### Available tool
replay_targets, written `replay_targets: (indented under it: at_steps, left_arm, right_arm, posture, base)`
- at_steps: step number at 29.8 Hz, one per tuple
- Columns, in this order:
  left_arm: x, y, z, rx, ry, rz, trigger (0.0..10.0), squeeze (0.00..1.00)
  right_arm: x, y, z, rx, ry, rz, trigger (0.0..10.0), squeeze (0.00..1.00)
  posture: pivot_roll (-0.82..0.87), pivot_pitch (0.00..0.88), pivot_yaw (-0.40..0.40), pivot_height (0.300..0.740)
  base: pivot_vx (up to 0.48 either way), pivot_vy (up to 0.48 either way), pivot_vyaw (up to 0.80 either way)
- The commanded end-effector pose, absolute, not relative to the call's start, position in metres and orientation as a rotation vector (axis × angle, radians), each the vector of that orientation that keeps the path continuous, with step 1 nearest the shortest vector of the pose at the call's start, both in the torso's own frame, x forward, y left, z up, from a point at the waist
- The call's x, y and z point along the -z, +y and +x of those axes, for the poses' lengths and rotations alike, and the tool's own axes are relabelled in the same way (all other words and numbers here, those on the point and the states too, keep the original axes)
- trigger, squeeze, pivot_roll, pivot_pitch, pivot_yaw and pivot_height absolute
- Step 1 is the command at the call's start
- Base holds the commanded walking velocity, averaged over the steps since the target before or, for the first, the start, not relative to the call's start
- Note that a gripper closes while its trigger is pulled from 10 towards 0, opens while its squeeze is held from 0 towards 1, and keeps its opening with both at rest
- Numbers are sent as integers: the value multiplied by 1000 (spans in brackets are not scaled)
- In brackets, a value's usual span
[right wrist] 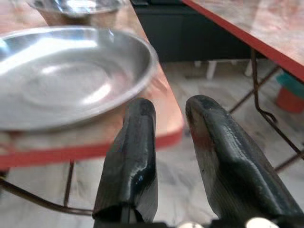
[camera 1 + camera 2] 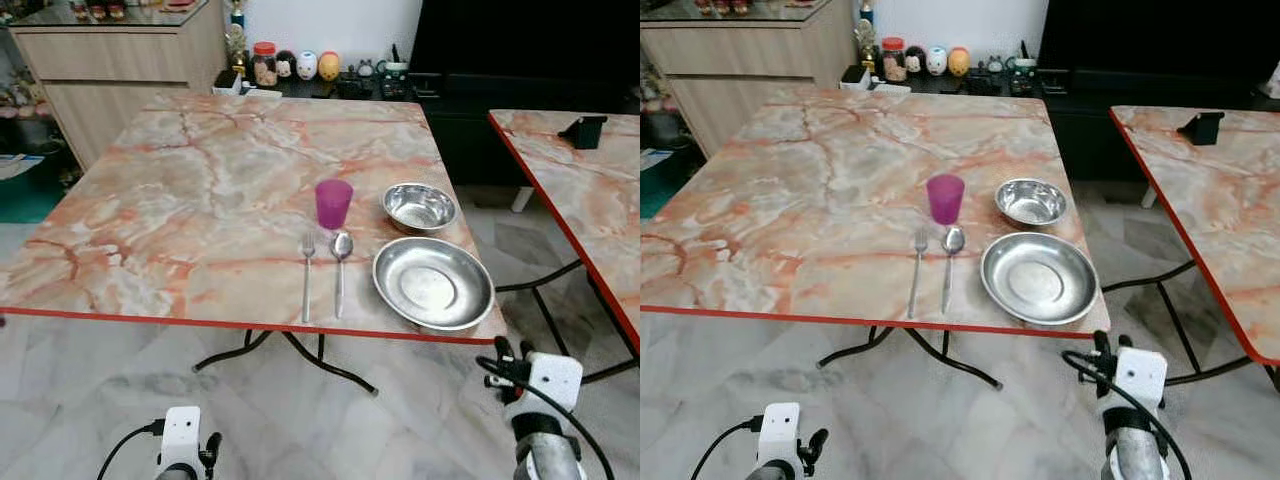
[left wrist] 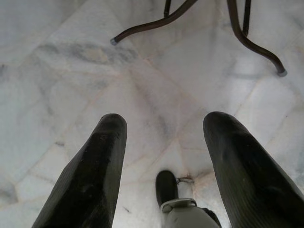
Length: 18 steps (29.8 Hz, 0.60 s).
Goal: Setting the table
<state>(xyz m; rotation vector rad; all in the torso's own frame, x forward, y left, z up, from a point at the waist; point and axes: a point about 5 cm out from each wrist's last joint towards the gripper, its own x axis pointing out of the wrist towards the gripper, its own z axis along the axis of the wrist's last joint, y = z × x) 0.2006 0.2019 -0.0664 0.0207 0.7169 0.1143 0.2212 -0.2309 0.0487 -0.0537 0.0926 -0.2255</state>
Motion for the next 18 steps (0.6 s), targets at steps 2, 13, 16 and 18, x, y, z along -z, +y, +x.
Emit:
replay_targets:
  at_steps: [2,13,16,18]
  left_arm:
    - [69,201,198,-119,737,14,10000,0]
    - [70,202,196,-124,745,14,10000,0]
    - [69,201,197,-123,742,14,10000,0]
    - [69,201,198,-123,741,13,10000,0]
  right_arm:
    - [-68,-228,227,220,40,-66,10000,0]
    - [-102,-239,255,276,10,-27,10000,784]
    - [-100,-246,269,299,56,27,10000,1000]
    - [-100,-247,276,299,66,57,10000,1000]
  posture:
    - [-116,4,-35,736]
    - [-123,7,-32,736]
    - [-127,6,-29,736]
    - [-127,3,-28,736]
  base:
    - [0,0,0]
    - [0,0,0]
    - [0,0,0]
    - [0,0,0]
